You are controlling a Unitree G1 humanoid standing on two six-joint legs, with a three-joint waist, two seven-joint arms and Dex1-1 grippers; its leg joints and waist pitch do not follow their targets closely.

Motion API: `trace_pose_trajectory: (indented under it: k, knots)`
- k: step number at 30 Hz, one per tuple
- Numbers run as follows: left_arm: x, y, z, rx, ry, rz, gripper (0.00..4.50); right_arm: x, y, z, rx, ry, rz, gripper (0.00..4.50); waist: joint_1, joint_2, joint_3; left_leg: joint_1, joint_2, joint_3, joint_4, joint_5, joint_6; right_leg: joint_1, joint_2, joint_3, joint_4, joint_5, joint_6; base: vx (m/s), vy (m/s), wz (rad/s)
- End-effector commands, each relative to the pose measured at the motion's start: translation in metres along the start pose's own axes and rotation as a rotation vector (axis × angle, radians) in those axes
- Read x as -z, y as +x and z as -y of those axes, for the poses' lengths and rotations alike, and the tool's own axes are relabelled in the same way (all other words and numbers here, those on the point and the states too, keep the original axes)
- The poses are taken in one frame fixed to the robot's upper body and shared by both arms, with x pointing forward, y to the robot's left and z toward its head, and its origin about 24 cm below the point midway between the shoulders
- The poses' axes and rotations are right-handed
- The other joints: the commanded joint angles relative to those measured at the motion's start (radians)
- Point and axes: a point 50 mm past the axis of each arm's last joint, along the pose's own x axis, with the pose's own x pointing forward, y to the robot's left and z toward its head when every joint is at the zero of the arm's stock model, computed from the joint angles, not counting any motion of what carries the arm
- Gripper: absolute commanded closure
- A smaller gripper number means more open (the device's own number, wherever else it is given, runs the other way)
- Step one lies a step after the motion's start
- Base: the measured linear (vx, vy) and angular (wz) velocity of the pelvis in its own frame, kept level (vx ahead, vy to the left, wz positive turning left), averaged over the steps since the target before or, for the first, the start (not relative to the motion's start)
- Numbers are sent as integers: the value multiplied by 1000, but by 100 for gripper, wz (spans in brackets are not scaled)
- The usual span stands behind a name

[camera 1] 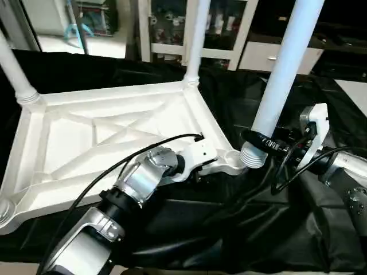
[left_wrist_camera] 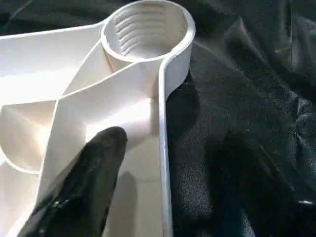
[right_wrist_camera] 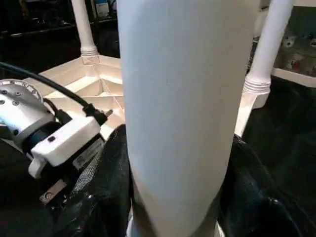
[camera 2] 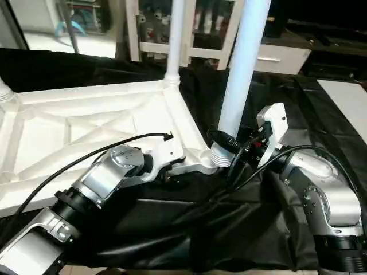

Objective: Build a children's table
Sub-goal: Rotate table base

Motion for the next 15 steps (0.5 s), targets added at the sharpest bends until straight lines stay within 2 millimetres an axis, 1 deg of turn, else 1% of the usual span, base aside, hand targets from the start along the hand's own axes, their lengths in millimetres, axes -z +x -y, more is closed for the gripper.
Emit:
trace_pose_trajectory:
  k: [1,2,4,5,8,9,11,12,13,14,15]
  knots:
    - [12,-5,-3,-8,-25,-59,68,-5,0,-3,-23,-13,17,262,2,1,-61,13,57,-25,-68,-140,56,53,-79,51,-79,-120,-231,0,0,0]
    - [13,-8,-3,-5,-33,-64,49,-4,0,-3,-23,-12,16,262,1,1,-59,13,57,-26,-69,-146,53,51,-79,50,-82,-144,-225,0,0,0]
    - [14,-9,-3,-5,-37,-68,44,-4,0,-3,-23,-11,16,262,1,2,-59,14,57,-25,-69,-148,50,49,-79,51,-83,-158,-221,0,0,0]
    - [15,-11,-4,-3,-47,-77,35,-4,0,-4,-24,-10,16,262,2,4,-58,13,57,-25,-70,-146,47,48,-79,51,-83,-162,-219,0,0,0]
    - [16,-20,-7,-24,-102,-77,35,-4,0,-3,-25,-7,17,262,2,4,-60,12,56,-24,-68,-133,48,47,-77,51,-81,-141,-222,0,0,0]
    - [16,-22,-8,-30,-115,-76,35,-4,0,-3,-25,-7,17,262,2,2,-60,12,57,-23,-68,-128,47,48,-77,51,-78,-131,-225,0,0,0]
    - [15,-28,-11,-53,-177,-66,35,-4,0,-3,-26,-6,18,262,1,2,-62,12,56,-23,-67,-103,54,48,-76,50,-72,-103,-236,0,0,0]
    - [15,-31,-11,-54,-201,-70,35,-4,0,-3,-27,-5,18,262,2,-1,-61,12,56,-22,-67,-99,58,47,-76,50,-74,-101,-239,0,0,0]
    - [16,-32,-10,-52,-210,-79,35,-4,0,-3,-30,-6,17,262,3,0,-60,11,55,-22,-66,-94,63,47,-76,50,-73,-100,-241,0,0,0]
    - [16,-33,-10,-49,-212,-86,61,-4,1,-3,-32,-6,16,262,4,2,-60,11,55,-21,-66,-91,67,46,-76,51,-75,-102,-240,0,0,0]
    - [17,-33,-10,-53,-223,-90,61,-4,1,-3,-34,-6,16,262,5,0,-61,12,56,-21,-66,-94,67,46,-75,50,-75,-106,-240,0,0,0]
